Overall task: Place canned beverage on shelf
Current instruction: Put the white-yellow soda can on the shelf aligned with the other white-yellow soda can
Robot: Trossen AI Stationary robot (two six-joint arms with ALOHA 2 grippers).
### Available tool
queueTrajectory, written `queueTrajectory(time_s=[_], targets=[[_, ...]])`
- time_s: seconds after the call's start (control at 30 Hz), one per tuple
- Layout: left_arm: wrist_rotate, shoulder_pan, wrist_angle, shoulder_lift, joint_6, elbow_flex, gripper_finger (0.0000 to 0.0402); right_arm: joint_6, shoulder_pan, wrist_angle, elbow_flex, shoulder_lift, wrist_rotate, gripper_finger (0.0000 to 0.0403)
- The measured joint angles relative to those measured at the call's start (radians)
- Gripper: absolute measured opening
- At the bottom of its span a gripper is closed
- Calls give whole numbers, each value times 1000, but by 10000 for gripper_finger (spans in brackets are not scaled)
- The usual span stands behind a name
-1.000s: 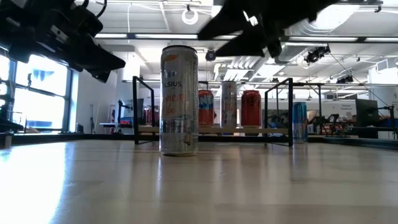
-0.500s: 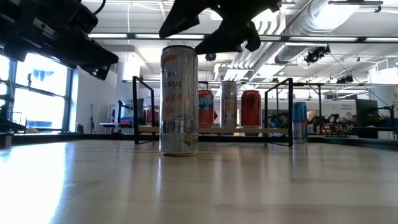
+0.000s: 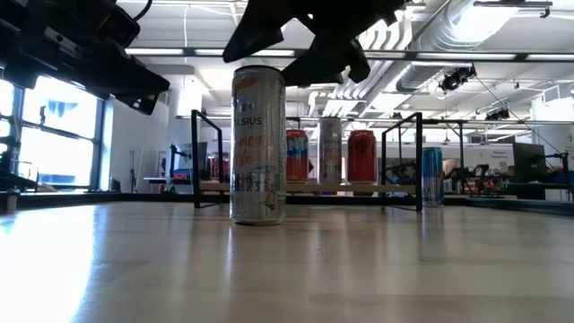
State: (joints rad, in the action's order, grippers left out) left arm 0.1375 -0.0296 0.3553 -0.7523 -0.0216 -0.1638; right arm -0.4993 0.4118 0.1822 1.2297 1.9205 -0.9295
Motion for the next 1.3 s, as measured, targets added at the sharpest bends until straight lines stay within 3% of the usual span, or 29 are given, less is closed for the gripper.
queueTrajectory(time_s=[0.37,0.5,0.67,0.8,1.03,1.3], targets=[[-56,0,5,0,-12,0,0,2,-20,18,-1,56,35,341],[-76,1,6,0,-26,0,0,-1,-21,18,-1,56,43,313],[-76,1,4,0,-30,0,0,-27,-28,17,-1,56,66,243],[-75,0,1,0,-30,0,0,29,-28,25,-1,51,83,237],[-75,1,1,0,-25,0,0,184,-70,-38,-3,-56,215,237],[-73,53,0,0,13,0,0,420,-236,-321,-2,-277,405,237]])
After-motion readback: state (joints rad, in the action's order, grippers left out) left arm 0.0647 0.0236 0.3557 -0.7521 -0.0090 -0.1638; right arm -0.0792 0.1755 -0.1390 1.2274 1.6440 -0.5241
